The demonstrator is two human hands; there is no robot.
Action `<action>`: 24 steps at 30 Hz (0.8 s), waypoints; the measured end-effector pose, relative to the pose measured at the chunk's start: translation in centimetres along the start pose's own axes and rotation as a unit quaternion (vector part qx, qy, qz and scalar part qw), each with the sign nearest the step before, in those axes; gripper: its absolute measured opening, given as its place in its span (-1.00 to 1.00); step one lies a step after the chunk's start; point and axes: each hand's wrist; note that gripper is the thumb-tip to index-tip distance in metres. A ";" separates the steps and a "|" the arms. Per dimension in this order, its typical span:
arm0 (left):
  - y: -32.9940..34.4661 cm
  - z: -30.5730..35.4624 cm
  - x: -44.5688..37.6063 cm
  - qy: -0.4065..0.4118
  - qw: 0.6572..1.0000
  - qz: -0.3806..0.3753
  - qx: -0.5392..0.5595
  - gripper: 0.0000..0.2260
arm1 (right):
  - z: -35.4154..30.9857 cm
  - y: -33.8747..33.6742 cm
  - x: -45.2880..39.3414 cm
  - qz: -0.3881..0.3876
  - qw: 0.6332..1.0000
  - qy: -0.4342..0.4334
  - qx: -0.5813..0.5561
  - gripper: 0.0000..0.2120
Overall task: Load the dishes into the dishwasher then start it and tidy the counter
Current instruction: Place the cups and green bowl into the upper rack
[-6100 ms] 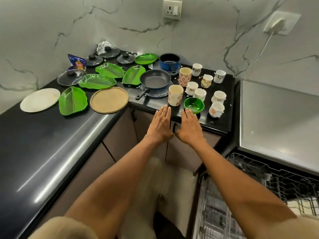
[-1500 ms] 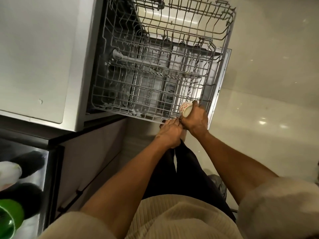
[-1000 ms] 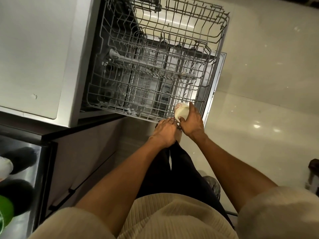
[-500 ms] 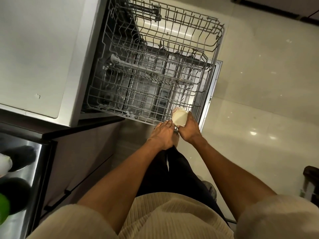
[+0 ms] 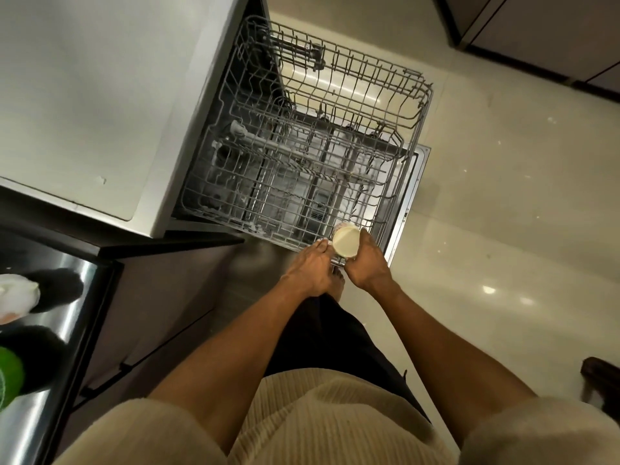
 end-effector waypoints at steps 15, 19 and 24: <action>-7.2 -4.5 6.3 -0.189 0.958 0.212 -0.035 -0.24 | -14.5 -1.0 4.3 -0.023 0.919 -0.299 0.257 -0.19; -9.3 -6.8 10.3 -0.230 0.930 0.284 -0.040 -0.26 | -19.5 0.5 6.1 -0.015 0.868 -0.401 0.292 -0.17; -10.2 -10.3 16.1 -0.316 0.874 0.370 -0.021 -0.30 | -24.8 3.5 9.2 -0.021 0.814 -0.507 0.281 -0.26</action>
Point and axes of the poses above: each hand's wrist, its own x-axis away from the middle knuckle, its own y-axis out of the palm, z = x × y, and after that the axes turned 14 degrees about -x, right-handed
